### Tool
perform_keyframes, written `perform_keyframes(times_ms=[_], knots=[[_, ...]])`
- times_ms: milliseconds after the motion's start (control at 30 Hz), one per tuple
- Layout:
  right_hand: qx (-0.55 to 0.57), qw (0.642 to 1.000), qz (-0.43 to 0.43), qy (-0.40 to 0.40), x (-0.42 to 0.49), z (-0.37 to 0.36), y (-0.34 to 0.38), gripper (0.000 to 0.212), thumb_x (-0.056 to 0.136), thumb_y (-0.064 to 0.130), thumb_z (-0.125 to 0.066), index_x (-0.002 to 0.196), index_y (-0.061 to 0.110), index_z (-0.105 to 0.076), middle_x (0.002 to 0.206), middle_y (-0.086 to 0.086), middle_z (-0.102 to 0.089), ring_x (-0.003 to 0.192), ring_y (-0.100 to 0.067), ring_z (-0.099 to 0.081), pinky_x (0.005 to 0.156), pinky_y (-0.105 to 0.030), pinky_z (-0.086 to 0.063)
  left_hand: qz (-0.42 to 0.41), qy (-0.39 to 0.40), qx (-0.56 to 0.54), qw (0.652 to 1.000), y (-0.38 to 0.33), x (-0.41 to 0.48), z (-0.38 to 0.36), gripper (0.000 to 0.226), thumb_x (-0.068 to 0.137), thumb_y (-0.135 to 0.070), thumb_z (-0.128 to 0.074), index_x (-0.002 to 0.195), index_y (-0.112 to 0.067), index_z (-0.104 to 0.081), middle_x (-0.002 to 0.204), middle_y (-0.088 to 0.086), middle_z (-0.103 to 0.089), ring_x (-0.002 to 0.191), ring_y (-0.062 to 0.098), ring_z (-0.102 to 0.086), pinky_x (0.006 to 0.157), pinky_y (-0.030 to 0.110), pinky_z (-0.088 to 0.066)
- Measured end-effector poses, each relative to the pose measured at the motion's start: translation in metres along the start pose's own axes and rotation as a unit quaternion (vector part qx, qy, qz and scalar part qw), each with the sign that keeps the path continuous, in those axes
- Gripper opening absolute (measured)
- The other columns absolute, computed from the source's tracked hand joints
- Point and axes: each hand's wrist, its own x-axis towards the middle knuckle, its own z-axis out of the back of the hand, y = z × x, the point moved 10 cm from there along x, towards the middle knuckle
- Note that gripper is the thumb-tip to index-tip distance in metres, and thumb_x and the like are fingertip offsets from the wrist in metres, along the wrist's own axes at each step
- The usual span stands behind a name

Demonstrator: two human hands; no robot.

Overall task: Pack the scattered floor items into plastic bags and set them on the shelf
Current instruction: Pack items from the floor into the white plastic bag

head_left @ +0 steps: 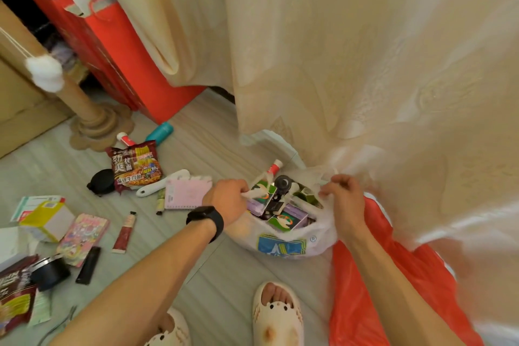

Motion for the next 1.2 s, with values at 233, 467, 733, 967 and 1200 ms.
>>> perform_keyframes(times_ms=[233,467,733,967,1200], knots=[[0.15,0.988,-0.004,0.044,-0.029,0.004,0.064,0.032,0.078,0.001,-0.061,0.107,0.015,-0.06,0.069,-0.005,-0.054,0.048,-0.013,-0.036,0.04,-0.022,-0.029,0.035,0.082,-0.11,0.99,0.003,-0.021,0.029,0.034,0.085,0.005,-0.041,0.082,-0.026,-0.054,0.082,0.0,-0.057,0.079,0.023,-0.052,0.064,0.026,-0.041],[0.006,0.998,0.02,0.063,-0.069,0.039,0.06,0.018,0.088,0.012,-0.065,0.105,0.014,-0.065,0.058,0.001,-0.047,0.048,-0.011,-0.04,0.041,-0.023,-0.029,0.024,0.225,-0.117,0.967,0.002,-0.073,0.024,0.03,0.082,0.013,-0.051,0.084,-0.012,-0.067,0.089,0.005,-0.064,0.076,0.015,-0.056,0.052,0.014,-0.039],[-0.554,0.828,0.079,0.015,-0.076,0.055,0.026,0.041,0.086,0.041,-0.051,0.118,0.019,-0.063,0.127,-0.01,-0.058,0.116,-0.031,-0.053,0.089,-0.035,-0.044,0.055,0.196,0.016,0.979,0.036,-0.077,0.066,0.044,0.09,-0.054,-0.056,0.098,-0.011,-0.06,0.088,0.005,-0.068,0.083,0.022,-0.06,0.07,0.029,-0.042],[-0.603,0.75,0.267,-0.05,-0.053,-0.045,0.121,0.079,0.081,0.068,-0.056,0.134,0.012,-0.047,0.144,-0.012,-0.041,0.128,-0.037,-0.037,0.096,-0.049,-0.041,-0.018,0.121,0.042,0.992,0.022,-0.031,0.069,0.094,0.082,-0.064,-0.062,0.152,-0.021,-0.018,0.151,0.012,-0.034,0.131,0.031,-0.044,0.104,0.038,-0.041],[-0.645,0.683,0.235,0.25,0.064,-0.223,0.064,0.035,0.098,0.037,-0.043,0.125,0.021,-0.059,0.128,-0.01,-0.06,0.114,-0.031,-0.054,0.091,-0.036,-0.045,-0.075,0.143,-0.083,0.983,0.016,0.039,0.041,0.066,0.088,-0.03,-0.063,0.147,-0.029,-0.033,0.14,0.006,-0.045,0.126,0.026,-0.046,0.1,0.031,-0.041]])
